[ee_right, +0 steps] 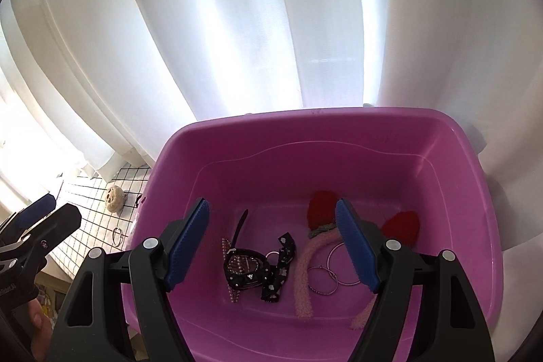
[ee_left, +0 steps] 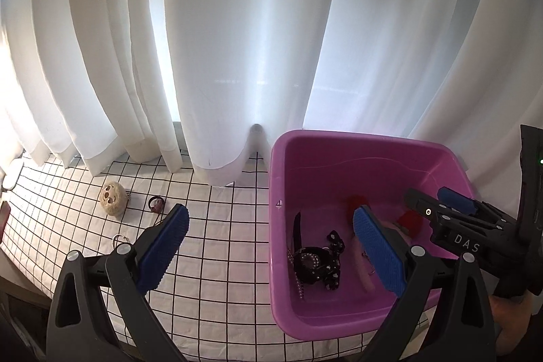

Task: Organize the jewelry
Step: 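Move both tools back from the tub over the remaining items on the table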

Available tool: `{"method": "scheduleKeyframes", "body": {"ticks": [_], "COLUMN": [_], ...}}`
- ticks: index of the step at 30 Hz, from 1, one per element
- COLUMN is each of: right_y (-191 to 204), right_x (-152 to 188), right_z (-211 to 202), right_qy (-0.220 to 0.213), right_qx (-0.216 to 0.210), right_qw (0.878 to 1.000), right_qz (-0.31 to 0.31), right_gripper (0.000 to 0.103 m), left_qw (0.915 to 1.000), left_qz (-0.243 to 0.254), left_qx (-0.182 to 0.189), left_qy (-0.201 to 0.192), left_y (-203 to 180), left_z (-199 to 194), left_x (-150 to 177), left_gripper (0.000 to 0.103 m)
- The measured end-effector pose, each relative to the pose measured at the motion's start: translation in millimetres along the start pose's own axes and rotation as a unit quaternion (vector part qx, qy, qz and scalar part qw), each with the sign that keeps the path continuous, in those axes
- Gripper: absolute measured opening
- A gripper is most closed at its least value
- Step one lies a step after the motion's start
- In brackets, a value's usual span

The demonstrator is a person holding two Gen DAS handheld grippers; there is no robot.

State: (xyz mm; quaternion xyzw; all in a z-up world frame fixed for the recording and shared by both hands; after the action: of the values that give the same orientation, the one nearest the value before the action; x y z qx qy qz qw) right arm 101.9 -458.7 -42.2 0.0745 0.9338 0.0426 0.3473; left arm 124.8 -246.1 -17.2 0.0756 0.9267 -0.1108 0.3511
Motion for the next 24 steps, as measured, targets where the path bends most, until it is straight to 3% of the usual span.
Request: {"method": "scheduleKeyframes", "body": {"ticks": [14, 24], "right_y": [77.9, 154.3], "right_x": [-11.1, -12.7], "right_z": [-8.0, -17.8], "right_qy": [-0.024, -0.041], "right_qx": [-0.007, 0.003], "right_qw": [0.999, 0.998], "right_qz": [-0.028, -0.052], "right_gripper": [0.073, 0.073], "left_qw": [0.9992, 0.9982], "left_qz": [-0.032, -0.047], "left_qx": [-0.010, -0.012], "left_qy": [-0.022, -0.036], "left_y": [80.7, 162.5], "left_z": [-24.0, -43.6], "left_x": [-6.8, -15.0], "left_gripper": [0.096, 0.096]}}
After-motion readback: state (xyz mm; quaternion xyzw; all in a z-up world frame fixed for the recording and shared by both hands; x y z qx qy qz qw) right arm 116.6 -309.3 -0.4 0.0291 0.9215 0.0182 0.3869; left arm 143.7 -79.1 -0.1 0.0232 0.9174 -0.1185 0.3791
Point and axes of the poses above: each gripper's, at about its wrist camera, not at the fingertips, and z roughly the way its jaws point, y to its left, x to its underside, the point moved 6 cm from there along z, roughly the way its jaws point, and after that the axes turned 5 degrees about x, right-handed, at the moved point
